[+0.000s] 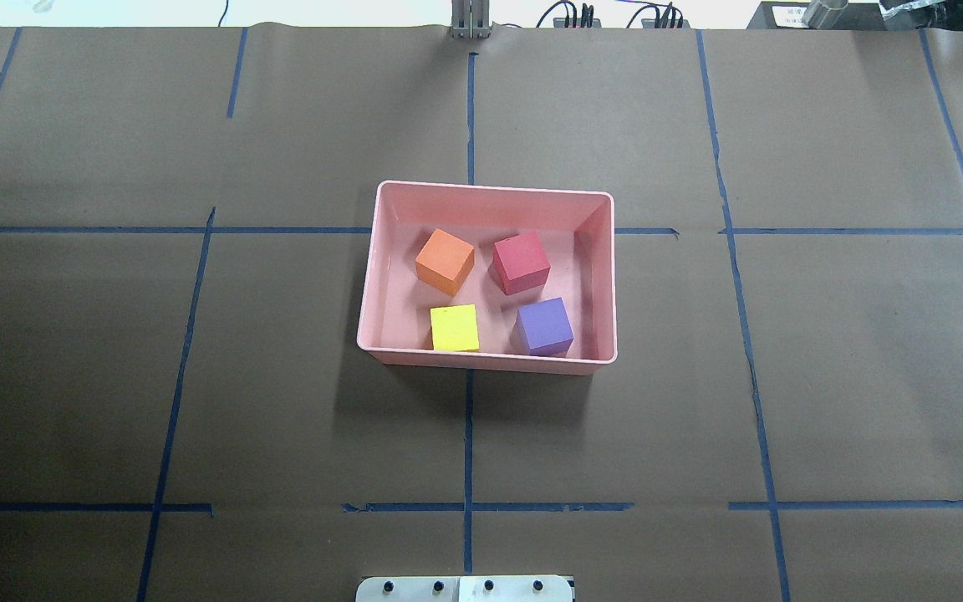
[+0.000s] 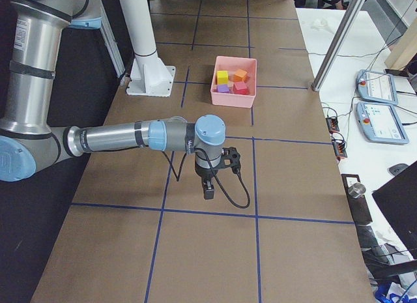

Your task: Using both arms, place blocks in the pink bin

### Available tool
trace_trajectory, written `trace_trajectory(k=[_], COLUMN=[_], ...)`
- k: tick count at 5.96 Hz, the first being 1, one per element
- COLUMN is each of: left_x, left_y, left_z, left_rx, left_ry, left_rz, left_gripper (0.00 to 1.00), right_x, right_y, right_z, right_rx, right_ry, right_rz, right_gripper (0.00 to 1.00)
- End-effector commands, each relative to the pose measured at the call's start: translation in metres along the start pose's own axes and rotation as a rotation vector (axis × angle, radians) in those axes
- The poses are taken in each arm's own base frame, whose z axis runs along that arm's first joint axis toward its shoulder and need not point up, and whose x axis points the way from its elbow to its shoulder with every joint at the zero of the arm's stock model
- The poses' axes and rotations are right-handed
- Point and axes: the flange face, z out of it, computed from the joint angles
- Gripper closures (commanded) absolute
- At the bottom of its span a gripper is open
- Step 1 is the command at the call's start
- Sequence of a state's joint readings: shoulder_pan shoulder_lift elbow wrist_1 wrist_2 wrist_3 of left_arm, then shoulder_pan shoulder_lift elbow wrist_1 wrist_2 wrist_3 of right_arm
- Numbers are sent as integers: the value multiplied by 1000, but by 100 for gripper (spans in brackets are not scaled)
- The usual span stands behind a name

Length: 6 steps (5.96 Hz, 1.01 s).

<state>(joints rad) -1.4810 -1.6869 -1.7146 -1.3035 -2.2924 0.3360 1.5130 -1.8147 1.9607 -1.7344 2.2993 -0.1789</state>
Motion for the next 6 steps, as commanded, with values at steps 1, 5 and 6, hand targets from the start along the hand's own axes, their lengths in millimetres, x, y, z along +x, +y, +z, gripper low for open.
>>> trace_trajectory(k=[1, 5, 6], left_x=[-48, -53, -54], left_y=[77, 84, 85], left_z=[37, 48, 48], left_rx=[-68, -88, -89], left_ry=[4, 3, 2], left_rz=[-112, -122, -124], left_gripper=[0, 0, 0], right_x=[3, 1, 1], right_y=[2, -1, -2], right_z=[2, -1, -1], right_rx=[-2, 4, 5], right_ry=[-1, -3, -5], right_rz=[10, 5, 4], right_gripper=[0, 0, 0])
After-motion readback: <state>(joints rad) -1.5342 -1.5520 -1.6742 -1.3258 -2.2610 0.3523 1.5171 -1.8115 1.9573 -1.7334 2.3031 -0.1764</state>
